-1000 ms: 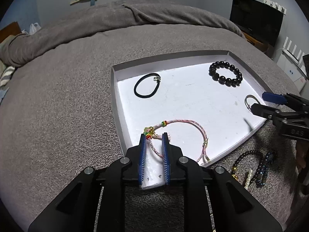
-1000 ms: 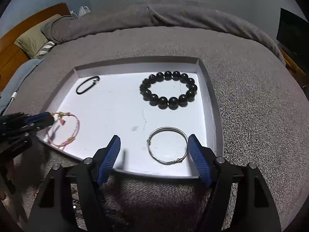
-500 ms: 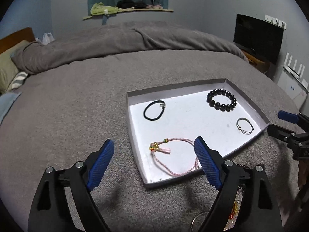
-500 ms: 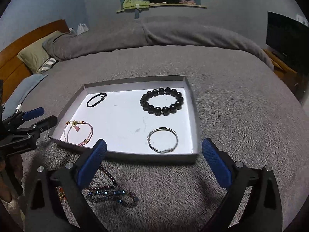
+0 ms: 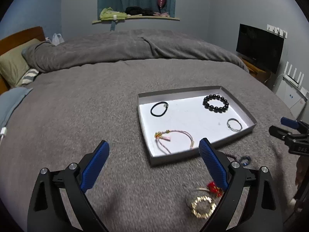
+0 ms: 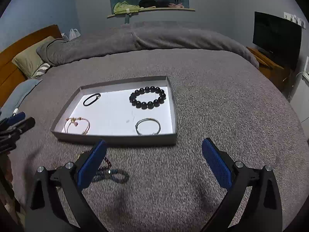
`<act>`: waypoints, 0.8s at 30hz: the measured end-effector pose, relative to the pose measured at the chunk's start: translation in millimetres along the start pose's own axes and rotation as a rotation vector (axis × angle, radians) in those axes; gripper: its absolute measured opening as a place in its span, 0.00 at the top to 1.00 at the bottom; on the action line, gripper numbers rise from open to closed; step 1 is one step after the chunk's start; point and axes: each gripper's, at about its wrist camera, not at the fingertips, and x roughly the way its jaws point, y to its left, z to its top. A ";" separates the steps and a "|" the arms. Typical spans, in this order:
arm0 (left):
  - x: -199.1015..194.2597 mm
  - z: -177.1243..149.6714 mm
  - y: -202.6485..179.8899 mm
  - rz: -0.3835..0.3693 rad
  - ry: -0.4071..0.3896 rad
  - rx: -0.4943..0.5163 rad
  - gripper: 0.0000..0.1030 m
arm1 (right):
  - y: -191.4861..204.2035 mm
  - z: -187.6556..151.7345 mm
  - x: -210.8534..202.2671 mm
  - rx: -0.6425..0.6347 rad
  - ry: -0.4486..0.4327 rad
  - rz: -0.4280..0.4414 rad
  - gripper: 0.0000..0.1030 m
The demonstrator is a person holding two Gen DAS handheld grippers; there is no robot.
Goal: Organize jewelry
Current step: 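Move both open grippers back toward the remaining jewelry pile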
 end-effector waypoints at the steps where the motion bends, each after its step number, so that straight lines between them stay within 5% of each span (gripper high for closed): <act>1: -2.9 -2.2 0.1 -0.002 0.001 -0.001 0.08 | 1.3 -3.0 -1.7 -0.007 0.001 0.003 0.05; 13: -20.9 -43.1 -3.9 -0.019 0.078 -0.002 0.07 | 25.7 -35.3 -9.5 -0.169 0.034 -0.061 0.05; 20: -24.1 -70.8 -12.5 0.031 0.002 0.075 0.07 | 19.8 -53.1 -15.7 -0.168 -0.030 0.041 0.05; 24: -13.0 -81.3 -28.2 -0.006 0.057 0.139 0.07 | 18.8 -55.5 -14.3 -0.145 -0.010 0.090 0.05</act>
